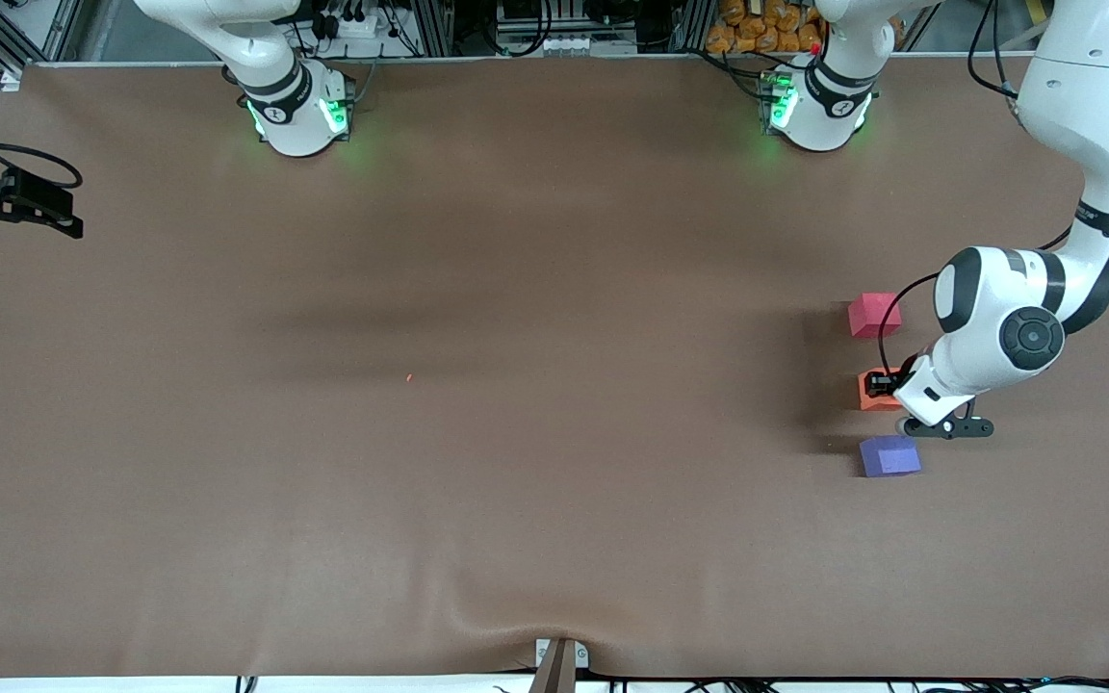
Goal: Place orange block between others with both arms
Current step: 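Lower the orange cube between the pink and blue cubes, open left gripper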
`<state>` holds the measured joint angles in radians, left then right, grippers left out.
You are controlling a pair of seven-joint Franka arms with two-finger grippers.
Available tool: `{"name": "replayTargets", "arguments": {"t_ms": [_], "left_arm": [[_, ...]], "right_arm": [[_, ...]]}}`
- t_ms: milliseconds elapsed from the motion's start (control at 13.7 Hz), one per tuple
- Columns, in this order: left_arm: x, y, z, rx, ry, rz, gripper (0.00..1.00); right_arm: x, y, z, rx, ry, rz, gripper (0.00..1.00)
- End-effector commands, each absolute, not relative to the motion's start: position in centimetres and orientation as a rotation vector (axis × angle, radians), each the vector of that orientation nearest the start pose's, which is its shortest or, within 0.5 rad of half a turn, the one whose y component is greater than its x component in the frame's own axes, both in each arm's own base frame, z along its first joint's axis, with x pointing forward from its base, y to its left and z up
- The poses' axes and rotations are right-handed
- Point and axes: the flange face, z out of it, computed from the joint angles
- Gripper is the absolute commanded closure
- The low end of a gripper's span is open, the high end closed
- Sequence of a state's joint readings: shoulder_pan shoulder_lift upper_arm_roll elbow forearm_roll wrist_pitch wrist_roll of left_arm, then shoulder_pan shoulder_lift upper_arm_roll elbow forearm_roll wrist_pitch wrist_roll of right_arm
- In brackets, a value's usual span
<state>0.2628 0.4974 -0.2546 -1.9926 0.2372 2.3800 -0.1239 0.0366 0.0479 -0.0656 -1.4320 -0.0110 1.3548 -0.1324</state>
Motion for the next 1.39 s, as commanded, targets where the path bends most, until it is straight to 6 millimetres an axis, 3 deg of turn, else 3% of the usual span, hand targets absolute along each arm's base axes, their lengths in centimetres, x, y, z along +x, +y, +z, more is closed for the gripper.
{"name": "replayTargets", "arguments": {"t_ms": [0,73,146,293,366,585,878,1317], "left_arm": [[60.5,0.5,20.5,-3.086,0.025,0.112,1.0],[60.5,0.4,20.5,-3.086,0.025,0.112,1.0],[60.5,0.3,20.4,-3.086,0.03,0.114,0.92],[60.6,0.4,20.5,-3.087,0.02,0.112,0.45],[60.6,0.6,20.6,-3.086,0.017,0.107,0.0],[60.9,0.5,21.6,-3.085,0.011,0.086,0.0],[61.7,-0.2,26.3,-3.077,0.006,0.004,0.0],[63.0,-4.3,38.8,-3.046,0.07,-0.035,0.0]], "right_arm": [[54.6,-1.9,64.7,-3.113,-0.167,0.187,0.0],[54.6,-1.9,64.7,-3.113,-0.167,0.187,0.0],[54.6,-1.9,64.7,-3.113,-0.167,0.187,0.0],[54.6,-1.8,64.6,-3.113,-0.17,0.19,0.0],[54.6,-1.7,64.6,-3.113,-0.172,0.187,0.0],[54.6,-1.8,64.6,-3.113,-0.17,0.187,0.0],[54.6,-1.7,64.6,-3.113,-0.17,0.19,0.0],[54.6,-1.6,64.6,-3.113,-0.172,0.19,0.0]]}}
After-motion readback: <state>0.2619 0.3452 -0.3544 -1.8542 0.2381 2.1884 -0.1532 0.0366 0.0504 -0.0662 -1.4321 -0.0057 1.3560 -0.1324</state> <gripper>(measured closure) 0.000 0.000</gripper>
